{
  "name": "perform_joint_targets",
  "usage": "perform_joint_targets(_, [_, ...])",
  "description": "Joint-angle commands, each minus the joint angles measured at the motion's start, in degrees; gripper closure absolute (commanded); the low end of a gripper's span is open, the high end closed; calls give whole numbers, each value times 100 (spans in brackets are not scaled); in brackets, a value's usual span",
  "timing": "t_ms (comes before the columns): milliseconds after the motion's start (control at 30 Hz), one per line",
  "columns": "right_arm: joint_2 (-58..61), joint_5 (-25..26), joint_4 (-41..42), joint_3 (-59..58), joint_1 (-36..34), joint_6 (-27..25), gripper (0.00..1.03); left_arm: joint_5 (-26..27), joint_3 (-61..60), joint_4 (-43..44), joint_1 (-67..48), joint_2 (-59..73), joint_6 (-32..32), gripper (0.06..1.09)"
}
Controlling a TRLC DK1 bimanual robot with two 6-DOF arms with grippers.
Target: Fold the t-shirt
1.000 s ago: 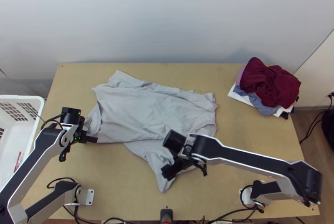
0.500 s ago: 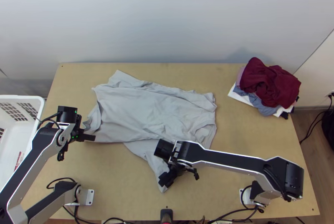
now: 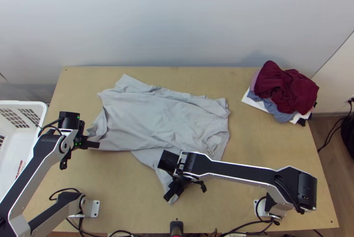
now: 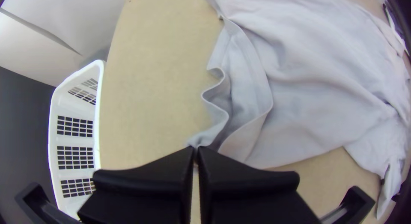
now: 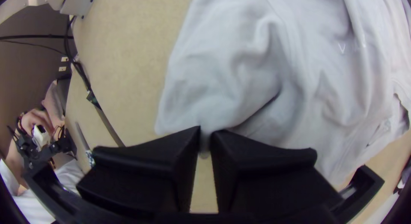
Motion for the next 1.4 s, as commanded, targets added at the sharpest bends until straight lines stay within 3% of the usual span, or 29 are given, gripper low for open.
perform_joint_targets(0, [-23,448,11,128,9,-265,100,1,167,149,84,44,-32,104])
perform_joint_targets(100, [-374,791,29,119,-228,-291,100,10,518,149,137,53,-191,104])
perform_joint_targets(200, [-717,800,20,225,-879,-282,100,27,949,140,233,71,-331,104])
perform_joint_targets(300, [-875,791,-885,840,-1556,-265,100,36,1415,44,304,159,-507,104])
perform_joint_targets(600, [-1719,774,-1615,1622,-2549,-484,100,62,2531,-158,567,326,-1087,104])
perform_joint_targets(800, [-2123,809,-1861,2563,-3489,-467,100,291,4069,-642,1059,791,-1395,104])
perform_joint_targets(967, [-2176,1187,-2124,3758,-4219,-388,100,388,5800,-1204,1139,1345,-1817,104])
perform_joint_targets(1067, [-2220,1670,-2072,4320,-4315,-291,100,388,6627,-1213,1112,1521,-2203,104])
perform_joint_targets(1200, [-2308,2066,-1922,4865,-4605,-317,100,388,7075,-765,1016,1398,-2476,104])
perform_joint_targets(1367, [-2633,3006,-1457,5112,-4623,-660,100,388,7128,-18,840,950,-2124,104])
